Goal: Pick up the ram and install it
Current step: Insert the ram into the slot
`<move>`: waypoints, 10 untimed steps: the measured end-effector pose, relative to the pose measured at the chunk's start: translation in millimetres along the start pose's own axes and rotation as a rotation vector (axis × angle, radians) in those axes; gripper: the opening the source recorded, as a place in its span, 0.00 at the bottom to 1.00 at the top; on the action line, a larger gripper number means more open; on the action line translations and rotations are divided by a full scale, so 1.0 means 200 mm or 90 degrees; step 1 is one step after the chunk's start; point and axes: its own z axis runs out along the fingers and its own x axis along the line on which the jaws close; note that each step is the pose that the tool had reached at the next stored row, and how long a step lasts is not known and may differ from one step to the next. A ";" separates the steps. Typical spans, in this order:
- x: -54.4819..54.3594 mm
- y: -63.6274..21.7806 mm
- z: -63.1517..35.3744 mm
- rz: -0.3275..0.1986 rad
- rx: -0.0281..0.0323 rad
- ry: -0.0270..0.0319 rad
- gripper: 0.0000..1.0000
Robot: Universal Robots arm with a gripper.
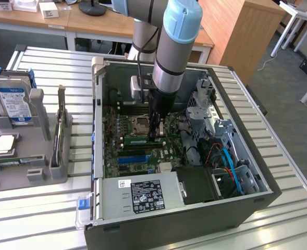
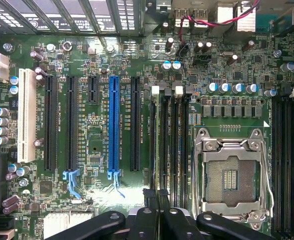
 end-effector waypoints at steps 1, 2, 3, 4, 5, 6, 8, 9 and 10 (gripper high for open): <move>0.00 0.000 0.000 0.000 0.0000 0.0000 0.12; 0.00 -0.001 0.000 0.000 0.0000 0.0000 0.12; 0.00 -0.002 0.000 0.000 0.0000 0.0000 0.12; 0.00 -0.002 0.000 0.000 0.0000 0.0000 0.12; 0.00 -0.002 0.000 0.000 0.0000 0.0000 0.12; 0.00 -0.002 0.000 0.000 0.0001 0.0000 0.12; 0.00 -0.002 0.003 0.000 0.0001 0.0000 0.12; 0.00 -0.002 0.004 0.000 0.0001 0.0000 0.12; 0.00 -0.002 0.005 0.000 0.0000 0.0001 0.12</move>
